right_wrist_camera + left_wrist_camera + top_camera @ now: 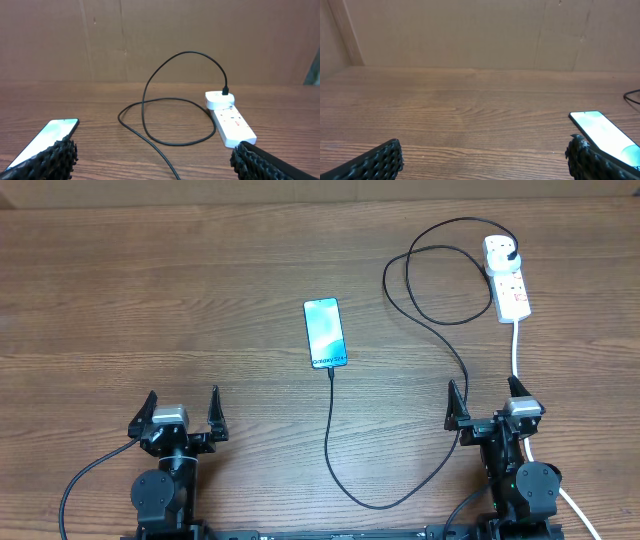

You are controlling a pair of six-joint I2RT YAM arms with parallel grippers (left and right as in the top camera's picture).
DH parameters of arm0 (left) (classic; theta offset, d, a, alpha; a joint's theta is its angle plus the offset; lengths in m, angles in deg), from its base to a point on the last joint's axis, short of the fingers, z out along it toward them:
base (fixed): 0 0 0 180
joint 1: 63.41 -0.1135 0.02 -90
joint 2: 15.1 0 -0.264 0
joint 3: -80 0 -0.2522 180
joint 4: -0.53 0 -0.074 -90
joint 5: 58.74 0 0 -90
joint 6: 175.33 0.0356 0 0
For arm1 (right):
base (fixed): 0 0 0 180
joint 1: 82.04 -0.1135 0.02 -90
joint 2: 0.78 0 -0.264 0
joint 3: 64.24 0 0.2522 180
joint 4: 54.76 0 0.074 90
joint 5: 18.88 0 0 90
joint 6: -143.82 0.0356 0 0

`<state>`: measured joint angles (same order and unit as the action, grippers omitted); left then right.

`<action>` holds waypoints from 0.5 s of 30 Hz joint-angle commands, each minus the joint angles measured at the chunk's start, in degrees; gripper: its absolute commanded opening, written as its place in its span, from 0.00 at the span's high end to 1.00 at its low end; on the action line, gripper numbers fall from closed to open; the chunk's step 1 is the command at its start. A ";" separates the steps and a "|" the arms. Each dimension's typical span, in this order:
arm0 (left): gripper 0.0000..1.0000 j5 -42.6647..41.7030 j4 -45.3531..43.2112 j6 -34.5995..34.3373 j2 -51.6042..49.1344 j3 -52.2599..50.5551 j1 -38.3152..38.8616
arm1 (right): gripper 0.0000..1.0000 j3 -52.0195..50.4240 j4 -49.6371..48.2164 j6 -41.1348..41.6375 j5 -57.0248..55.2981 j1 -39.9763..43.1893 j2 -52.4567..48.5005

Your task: Plug charger to phone and switch on socket

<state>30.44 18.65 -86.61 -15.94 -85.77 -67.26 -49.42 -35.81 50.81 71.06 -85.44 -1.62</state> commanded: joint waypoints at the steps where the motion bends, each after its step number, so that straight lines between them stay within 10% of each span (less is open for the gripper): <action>1: 0.00 0.35 0.11 0.90 0.63 -0.20 0.13 | 0.00 -0.59 -0.35 -0.28 -0.28 0.20 0.68; 15: 0.01 0.35 0.11 0.92 0.63 -0.20 0.13 | 0.00 -0.59 -0.35 -0.28 -0.28 0.20 0.68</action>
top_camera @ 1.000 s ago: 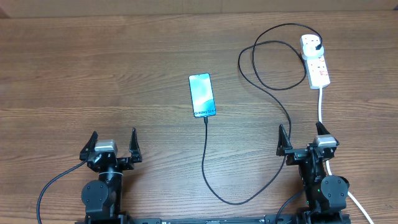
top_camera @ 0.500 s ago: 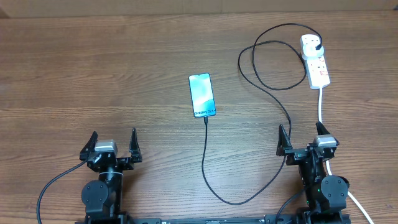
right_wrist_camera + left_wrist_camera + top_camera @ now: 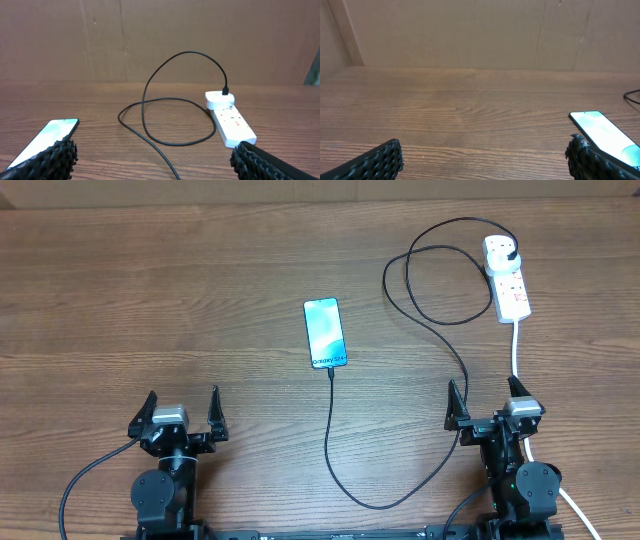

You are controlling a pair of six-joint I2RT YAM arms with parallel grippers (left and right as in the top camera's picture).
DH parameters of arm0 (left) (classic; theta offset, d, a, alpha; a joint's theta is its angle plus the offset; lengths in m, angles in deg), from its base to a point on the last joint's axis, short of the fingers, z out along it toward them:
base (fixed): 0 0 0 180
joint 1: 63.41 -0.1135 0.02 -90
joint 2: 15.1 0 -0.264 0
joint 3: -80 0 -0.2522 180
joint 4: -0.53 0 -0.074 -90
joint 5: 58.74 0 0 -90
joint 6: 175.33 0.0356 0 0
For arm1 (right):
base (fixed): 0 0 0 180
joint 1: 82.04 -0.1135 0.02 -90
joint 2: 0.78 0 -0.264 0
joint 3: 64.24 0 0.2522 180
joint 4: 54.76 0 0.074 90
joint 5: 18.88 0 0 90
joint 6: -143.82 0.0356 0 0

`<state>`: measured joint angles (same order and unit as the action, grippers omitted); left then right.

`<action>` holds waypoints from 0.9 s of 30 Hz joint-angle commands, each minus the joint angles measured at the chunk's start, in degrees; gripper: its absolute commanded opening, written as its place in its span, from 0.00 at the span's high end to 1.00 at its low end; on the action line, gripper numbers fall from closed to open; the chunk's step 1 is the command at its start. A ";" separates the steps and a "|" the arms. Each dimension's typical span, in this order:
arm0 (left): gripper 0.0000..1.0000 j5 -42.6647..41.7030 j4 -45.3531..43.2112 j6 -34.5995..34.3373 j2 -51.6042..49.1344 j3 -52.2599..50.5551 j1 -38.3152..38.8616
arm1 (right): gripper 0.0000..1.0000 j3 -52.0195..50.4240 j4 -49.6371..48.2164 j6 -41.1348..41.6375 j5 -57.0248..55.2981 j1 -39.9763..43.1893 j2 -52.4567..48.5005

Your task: Plug charger to phone and switch on socket

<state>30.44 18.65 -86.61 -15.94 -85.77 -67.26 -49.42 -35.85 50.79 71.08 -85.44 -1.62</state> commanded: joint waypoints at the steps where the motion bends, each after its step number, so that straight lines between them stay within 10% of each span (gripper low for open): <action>1: 0.00 0.35 0.11 0.90 0.63 -0.20 0.13 | 0.00 -0.59 -0.31 -0.26 -0.31 0.20 0.68; 27: 0.01 0.35 0.11 0.92 0.63 -0.20 0.13 | 0.00 -0.61 -0.26 0.17 1.64 1.66 0.68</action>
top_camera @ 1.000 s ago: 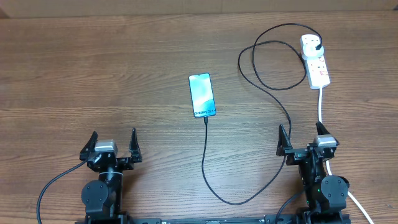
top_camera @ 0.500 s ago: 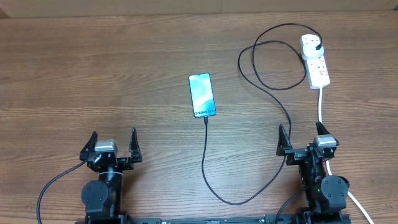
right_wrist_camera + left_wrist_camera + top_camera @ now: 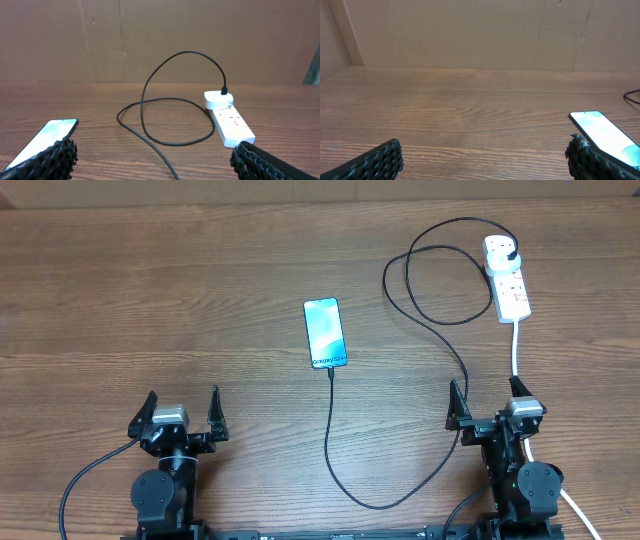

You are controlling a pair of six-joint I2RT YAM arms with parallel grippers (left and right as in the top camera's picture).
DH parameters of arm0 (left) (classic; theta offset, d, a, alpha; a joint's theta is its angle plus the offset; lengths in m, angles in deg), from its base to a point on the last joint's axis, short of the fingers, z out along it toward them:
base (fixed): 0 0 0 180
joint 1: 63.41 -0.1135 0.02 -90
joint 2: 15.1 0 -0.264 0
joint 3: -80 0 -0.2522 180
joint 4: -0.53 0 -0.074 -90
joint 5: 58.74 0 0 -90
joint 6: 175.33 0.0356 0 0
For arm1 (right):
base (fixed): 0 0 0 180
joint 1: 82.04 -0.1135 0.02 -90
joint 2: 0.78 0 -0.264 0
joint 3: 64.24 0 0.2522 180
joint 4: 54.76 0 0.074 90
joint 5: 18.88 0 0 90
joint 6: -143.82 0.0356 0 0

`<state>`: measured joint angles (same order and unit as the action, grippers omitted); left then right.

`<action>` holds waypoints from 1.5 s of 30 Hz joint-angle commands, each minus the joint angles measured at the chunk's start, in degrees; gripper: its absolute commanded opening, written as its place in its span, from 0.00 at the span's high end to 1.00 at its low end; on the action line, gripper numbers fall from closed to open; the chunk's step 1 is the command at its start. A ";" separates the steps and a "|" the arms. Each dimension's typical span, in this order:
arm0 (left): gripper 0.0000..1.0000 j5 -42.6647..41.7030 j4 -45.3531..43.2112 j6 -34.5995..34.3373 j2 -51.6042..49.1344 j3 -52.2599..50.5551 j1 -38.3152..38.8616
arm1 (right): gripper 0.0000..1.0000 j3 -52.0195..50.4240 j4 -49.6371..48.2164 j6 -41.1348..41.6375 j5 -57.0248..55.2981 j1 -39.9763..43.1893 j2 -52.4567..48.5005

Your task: Plug charger to phone and switch on socket

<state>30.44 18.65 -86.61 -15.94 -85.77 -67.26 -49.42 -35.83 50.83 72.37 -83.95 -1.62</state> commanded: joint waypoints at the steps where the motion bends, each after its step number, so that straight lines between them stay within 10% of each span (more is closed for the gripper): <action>1: 0.00 0.35 0.11 0.92 0.63 -0.20 0.13 | 0.00 -0.61 -0.28 0.13 0.39 0.17 0.68; 45: 0.00 0.35 0.11 0.90 0.63 -0.20 0.13 | 0.00 -0.61 -0.50 -0.07 1.38 0.17 0.68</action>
